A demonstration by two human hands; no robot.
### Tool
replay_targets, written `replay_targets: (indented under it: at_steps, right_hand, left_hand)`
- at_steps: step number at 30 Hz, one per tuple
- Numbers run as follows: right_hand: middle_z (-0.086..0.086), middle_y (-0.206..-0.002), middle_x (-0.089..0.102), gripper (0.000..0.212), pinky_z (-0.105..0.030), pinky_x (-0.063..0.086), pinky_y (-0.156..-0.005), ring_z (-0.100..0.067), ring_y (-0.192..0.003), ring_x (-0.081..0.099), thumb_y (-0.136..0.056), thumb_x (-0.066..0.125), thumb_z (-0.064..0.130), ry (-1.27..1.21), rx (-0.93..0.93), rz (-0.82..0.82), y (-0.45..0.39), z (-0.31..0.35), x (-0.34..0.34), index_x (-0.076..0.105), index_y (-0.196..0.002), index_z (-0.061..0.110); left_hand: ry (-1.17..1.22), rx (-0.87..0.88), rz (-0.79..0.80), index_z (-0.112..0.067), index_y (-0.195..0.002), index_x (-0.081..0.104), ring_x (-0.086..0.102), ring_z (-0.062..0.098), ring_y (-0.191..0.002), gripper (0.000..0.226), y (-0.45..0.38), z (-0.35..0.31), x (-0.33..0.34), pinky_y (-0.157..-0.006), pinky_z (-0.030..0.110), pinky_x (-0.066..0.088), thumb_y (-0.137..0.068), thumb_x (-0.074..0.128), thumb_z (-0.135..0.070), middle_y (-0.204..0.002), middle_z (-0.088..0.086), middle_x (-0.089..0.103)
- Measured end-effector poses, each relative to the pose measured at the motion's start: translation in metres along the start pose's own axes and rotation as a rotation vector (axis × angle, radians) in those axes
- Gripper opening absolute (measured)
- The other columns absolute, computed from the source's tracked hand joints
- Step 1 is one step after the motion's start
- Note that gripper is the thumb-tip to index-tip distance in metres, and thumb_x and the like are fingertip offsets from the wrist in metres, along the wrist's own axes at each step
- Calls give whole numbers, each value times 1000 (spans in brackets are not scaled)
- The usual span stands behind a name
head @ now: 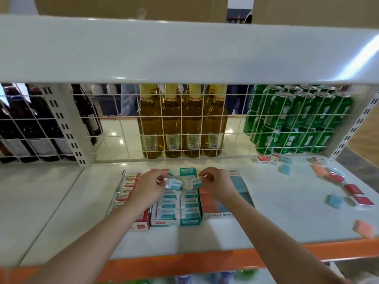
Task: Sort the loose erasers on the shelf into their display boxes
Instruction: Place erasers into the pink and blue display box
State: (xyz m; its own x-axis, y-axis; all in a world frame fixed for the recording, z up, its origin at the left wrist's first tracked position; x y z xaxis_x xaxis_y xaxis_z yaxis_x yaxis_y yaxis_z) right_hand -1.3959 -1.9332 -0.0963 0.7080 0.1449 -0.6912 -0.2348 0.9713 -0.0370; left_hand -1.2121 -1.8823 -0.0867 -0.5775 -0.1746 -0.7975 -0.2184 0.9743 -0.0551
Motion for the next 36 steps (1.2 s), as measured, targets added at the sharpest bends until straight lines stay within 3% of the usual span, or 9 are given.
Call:
replay_targets:
  at_steps: [3,5,10,14,20,25,31,36]
  right_hand:
    - [1,-95,64,17,-29,54,-76,-14,-85,60,-92,52,19,55,20,19,-1,3,6,63,-105,21]
    - [0,-105,64,21,-23,52,-74,-11,-86,58,-93,52,19,86,17,58,-1,7,8,64,-110,19]
    - [0,-117,60,28,-7,34,-53,-7,-84,50,-92,54,19,190,-13,97,-3,14,8,61,-120,18]
    - [-2,-122,52,33,-15,39,-71,-12,-93,50,-93,53,21,307,-50,123,-3,19,6,58,-125,18]
    - [-6,-116,52,24,-27,49,-86,-20,-99,55,-93,51,20,440,-137,177,-2,28,10,65,-111,12]
    - [-1,-110,57,24,-20,44,-76,-11,-86,49,-90,57,24,458,-156,252,-2,26,12,66,-111,15]
    - [1,-109,53,23,-20,45,-78,-11,-89,49,-89,58,27,455,-187,275,-2,23,12,65,-109,17]
    - [1,-113,53,24,-21,45,-80,-12,-91,50,-90,57,24,384,-170,200,-4,15,3,62,-113,19]
  left_hand:
    - [-60,26,30,-19,-115,61,54,14,-109,24,-1,7,-3,-85,22,40,-93,51,-17,-125,0,58]
    - [-86,53,42,-17,-116,61,54,15,-109,25,-2,7,-5,-83,21,39,-93,52,-18,-125,1,58]
    - [-181,85,59,-19,-117,61,55,15,-105,26,-8,9,-4,-84,22,44,-93,52,-18,-123,1,55]
    - [-260,149,74,-18,-123,59,52,15,-106,30,-9,6,-5,-86,22,42,-95,49,-19,-120,1,53]
    - [-306,277,144,-19,-124,58,52,16,-109,30,-5,-3,-6,-86,24,42,-96,48,-23,-121,0,54]
    - [-343,296,246,-20,-113,60,50,12,-94,26,-6,1,-2,-77,21,43,-93,52,-33,-114,-2,53]
    - [-359,287,262,-19,-120,56,50,12,-102,35,-9,1,-1,-83,21,42,-90,56,-36,-117,-4,51]
    - [-369,259,271,-21,-125,54,51,12,-105,37,-14,-2,0,-86,23,44,-91,55,-33,-122,-3,50]
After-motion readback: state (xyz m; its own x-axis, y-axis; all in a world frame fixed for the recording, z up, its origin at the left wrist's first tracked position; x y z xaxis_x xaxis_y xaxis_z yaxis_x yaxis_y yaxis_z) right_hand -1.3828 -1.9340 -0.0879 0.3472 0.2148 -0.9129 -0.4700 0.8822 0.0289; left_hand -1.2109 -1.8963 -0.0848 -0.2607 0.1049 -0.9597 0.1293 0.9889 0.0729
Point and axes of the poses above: each hand's wrist, its own y-axis away from the middle knuckle, its own x-axis out of the palm, z = x × y, the point moved 1 cm from there along -y, towards the middle knuckle
